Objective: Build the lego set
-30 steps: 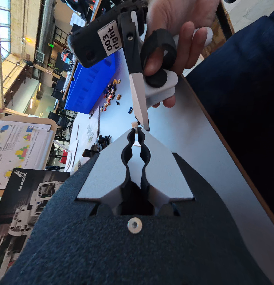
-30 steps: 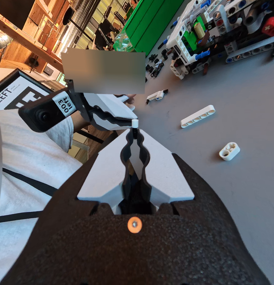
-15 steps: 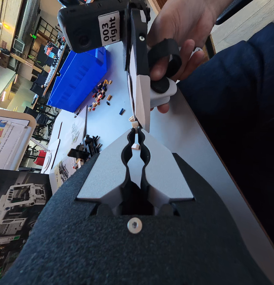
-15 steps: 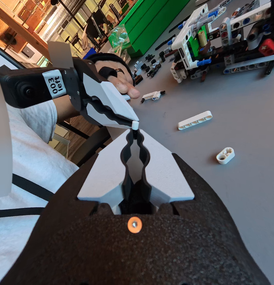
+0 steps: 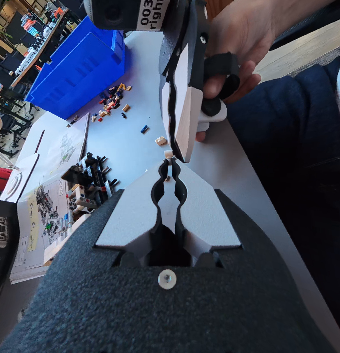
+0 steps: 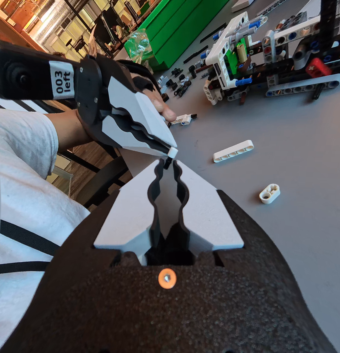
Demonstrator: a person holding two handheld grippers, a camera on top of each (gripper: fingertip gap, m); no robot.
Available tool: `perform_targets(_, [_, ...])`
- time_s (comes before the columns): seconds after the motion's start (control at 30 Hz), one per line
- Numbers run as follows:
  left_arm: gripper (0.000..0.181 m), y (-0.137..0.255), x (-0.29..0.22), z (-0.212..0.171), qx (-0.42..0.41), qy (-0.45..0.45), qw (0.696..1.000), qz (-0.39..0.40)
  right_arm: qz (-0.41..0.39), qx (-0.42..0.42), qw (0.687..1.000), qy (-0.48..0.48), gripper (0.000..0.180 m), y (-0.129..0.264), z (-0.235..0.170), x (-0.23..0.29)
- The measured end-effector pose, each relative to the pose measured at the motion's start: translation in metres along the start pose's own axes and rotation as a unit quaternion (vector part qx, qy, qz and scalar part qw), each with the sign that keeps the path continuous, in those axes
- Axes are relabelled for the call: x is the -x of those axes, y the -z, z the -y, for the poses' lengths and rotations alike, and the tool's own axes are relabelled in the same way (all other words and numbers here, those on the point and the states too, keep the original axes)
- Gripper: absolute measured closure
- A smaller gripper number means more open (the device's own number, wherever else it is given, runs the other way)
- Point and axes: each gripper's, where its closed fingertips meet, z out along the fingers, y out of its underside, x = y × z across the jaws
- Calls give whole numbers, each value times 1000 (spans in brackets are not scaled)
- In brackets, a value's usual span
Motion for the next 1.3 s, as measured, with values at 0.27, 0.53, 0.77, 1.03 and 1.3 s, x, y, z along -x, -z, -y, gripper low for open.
perform_targets(0.27, [180, 2, 3, 0, -22, 80, 996, -43, -23, 21, 997, 69, 150, 5, -3, 2])
perform_targets(0.53, [179, 0, -9, 2, -27, 98, 991, -84, -98, 97, 931, 339, 142, 14, -6, 0])
perform_targets(0.77, [180, -2, -21, 1, -19, 96, 989, -111, -87, 121, 907, 395, 144, 6, -11, 0])
perform_targets(1.03, [180, -4, -28, 0, -12, 89, 988, -124, -88, 149, 889, 423, 158, 2, -21, 0])
perform_targets(1.3, [180, -6, -32, 0, 2, 31, 994, -100, -79, 162, 893, 413, 165, 3, -23, 1])
